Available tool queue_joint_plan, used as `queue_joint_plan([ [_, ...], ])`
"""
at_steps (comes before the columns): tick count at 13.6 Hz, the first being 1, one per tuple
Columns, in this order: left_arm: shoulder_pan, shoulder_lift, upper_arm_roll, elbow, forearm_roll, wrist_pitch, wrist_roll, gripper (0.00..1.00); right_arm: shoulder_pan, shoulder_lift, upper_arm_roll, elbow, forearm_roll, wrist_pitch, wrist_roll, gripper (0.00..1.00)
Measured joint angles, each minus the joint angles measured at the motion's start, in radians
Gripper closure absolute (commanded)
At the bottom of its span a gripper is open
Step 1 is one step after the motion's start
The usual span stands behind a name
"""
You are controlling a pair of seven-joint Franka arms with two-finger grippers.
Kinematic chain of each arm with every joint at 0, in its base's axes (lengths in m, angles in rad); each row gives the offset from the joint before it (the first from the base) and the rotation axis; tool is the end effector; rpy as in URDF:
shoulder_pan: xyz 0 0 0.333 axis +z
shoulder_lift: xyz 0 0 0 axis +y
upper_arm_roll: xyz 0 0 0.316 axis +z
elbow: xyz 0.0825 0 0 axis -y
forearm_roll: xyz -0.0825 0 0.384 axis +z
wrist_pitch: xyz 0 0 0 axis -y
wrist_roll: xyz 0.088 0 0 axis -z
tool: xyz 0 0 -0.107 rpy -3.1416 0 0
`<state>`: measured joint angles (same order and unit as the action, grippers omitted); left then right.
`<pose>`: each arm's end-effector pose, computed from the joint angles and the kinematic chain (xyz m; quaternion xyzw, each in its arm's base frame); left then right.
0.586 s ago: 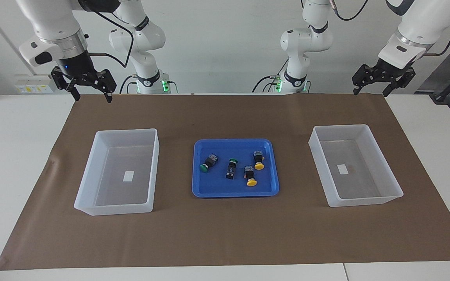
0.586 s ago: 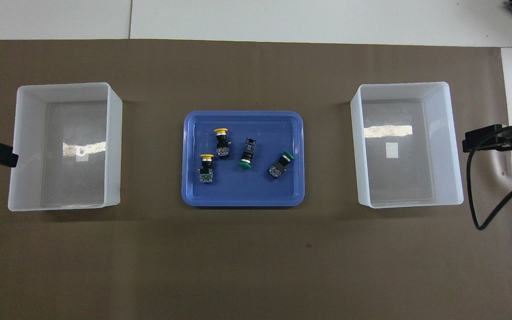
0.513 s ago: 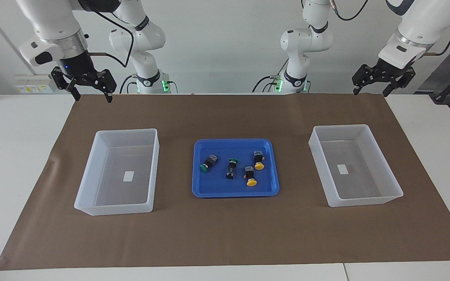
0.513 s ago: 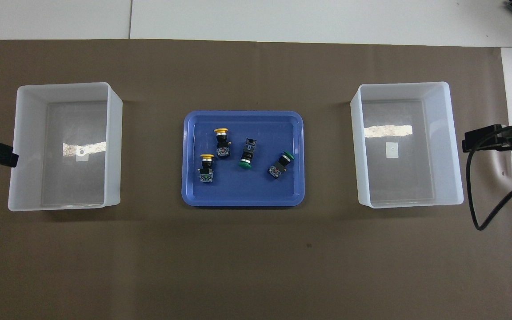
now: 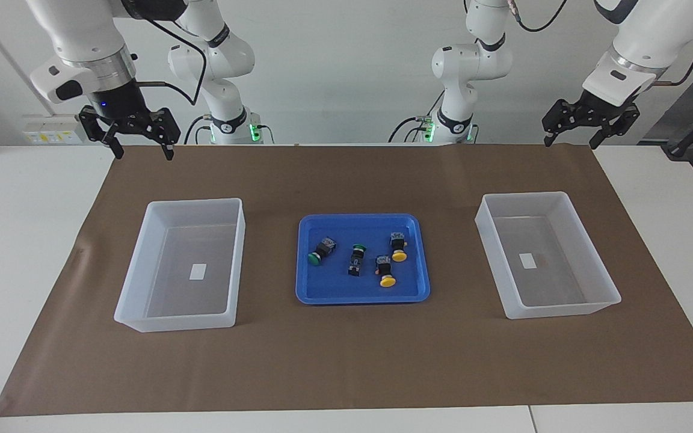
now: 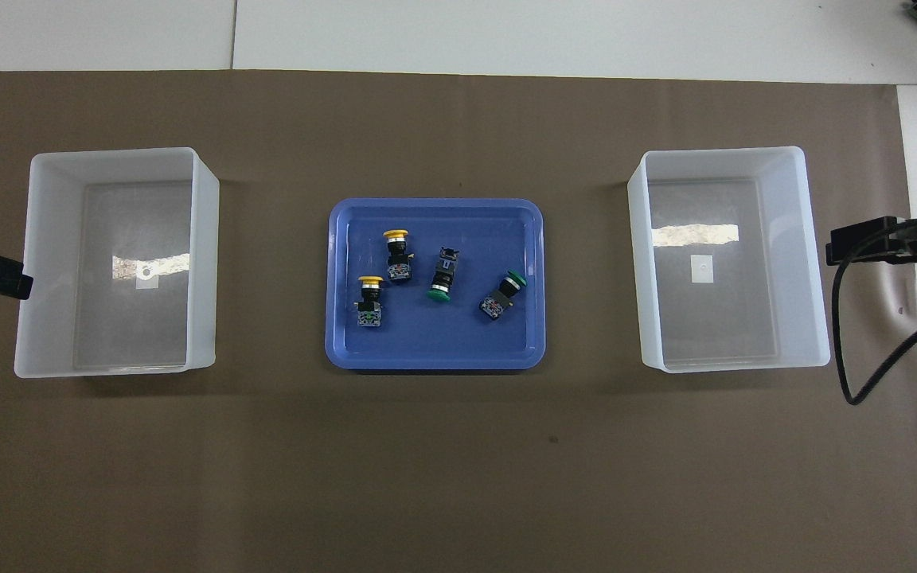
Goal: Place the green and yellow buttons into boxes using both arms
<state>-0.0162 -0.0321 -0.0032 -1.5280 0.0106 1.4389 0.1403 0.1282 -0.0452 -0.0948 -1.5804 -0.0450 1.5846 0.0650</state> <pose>0.5308 -0.0091 0.6507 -0.9964 0.0792 0.0288 0.0036 0.5421 0.0121 0.6460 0.9994 -0.0160 0.0256 0.0191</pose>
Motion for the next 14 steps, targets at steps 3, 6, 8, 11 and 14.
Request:
queue_joint_plan([
  [3, 0.000, 0.000, 0.000, 0.000, 0.000, 0.000, 0.000, 0.00, 0.028, 0.003, 0.006, -0.007, 0.002, 0.001, 0.069, 0.00],
  [6, 0.000, 0.000, 0.000, 0.000, 0.000, 0.000, 0.000, 0.00, 0.100, 0.039, 0.012, -0.025, 0.005, 0.068, 0.187, 0.00],
  [8, 0.000, 0.000, 0.000, 0.000, 0.000, 0.000, 0.000, 0.00, 0.162, 0.093, 0.015, -0.031, 0.023, 0.132, 0.255, 0.00],
  [11, 0.000, 0.000, 0.000, 0.000, 0.000, 0.000, -0.001, 0.00, 0.255, 0.203, 0.018, -0.036, 0.050, 0.294, 0.380, 0.00],
  [14, -0.001, 0.000, 0.000, 0.000, 0.000, 0.000, -0.001, 0.00, 0.374, 0.321, 0.019, -0.039, 0.049, 0.438, 0.530, 0.00],
])
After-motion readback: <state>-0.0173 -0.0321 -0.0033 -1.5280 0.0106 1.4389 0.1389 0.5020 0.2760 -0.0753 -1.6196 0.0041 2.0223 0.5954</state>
